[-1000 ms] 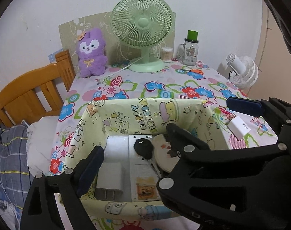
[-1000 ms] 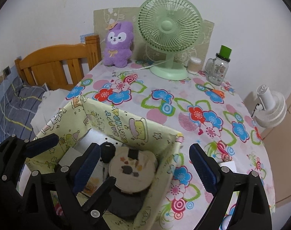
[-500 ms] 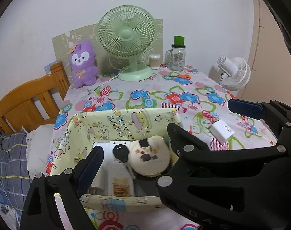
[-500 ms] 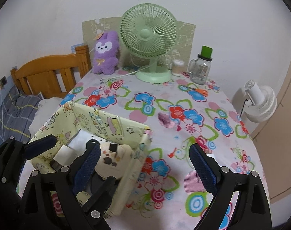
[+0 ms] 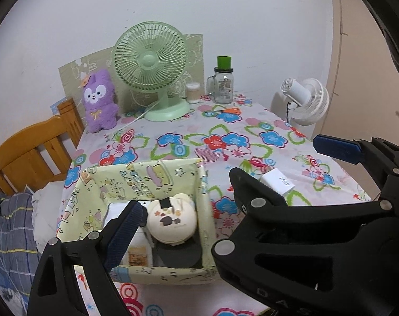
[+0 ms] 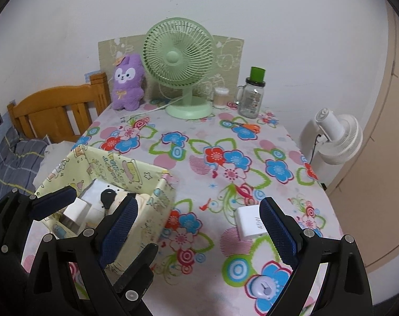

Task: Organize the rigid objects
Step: 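Move both tools out of the box toward the white charger, then close the right tool around the white charger and lift it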

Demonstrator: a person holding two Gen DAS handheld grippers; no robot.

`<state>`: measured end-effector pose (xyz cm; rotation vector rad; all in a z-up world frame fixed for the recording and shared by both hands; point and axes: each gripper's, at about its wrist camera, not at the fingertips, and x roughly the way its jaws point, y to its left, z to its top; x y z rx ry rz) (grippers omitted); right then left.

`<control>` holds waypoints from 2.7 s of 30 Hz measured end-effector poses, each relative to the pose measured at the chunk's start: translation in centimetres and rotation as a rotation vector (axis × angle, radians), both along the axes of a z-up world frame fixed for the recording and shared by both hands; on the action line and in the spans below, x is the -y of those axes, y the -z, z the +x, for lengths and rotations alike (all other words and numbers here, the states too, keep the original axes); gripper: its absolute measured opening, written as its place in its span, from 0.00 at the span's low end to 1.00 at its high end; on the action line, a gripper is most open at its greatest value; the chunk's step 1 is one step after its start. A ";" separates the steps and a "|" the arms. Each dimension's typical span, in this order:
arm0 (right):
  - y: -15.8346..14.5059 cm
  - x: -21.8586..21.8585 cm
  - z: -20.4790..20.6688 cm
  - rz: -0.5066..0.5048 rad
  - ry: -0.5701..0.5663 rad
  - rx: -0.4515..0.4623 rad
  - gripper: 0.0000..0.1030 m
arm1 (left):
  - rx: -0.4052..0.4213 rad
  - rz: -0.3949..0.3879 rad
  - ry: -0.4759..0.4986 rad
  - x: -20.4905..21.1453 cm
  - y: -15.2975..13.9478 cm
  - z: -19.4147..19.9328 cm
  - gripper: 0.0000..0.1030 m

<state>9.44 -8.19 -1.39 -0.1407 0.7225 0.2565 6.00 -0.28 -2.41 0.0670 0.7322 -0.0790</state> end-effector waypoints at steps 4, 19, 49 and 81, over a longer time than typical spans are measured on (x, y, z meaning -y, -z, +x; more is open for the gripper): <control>-0.3 1.0 -0.4 -0.005 0.018 0.013 0.93 | 0.001 -0.002 0.013 0.9 -0.2 -0.2 0.91; -0.5 4.6 -1.0 -0.012 0.080 0.028 0.93 | -0.005 0.005 0.056 4.4 -0.3 -0.1 0.91; 2.7 10.9 1.2 -0.010 0.159 -0.043 0.93 | -0.081 0.013 0.112 10.5 2.7 2.8 0.91; 12.7 13.0 6.6 -0.008 0.150 -0.206 0.92 | -0.211 -0.037 0.040 10.9 11.4 7.0 0.91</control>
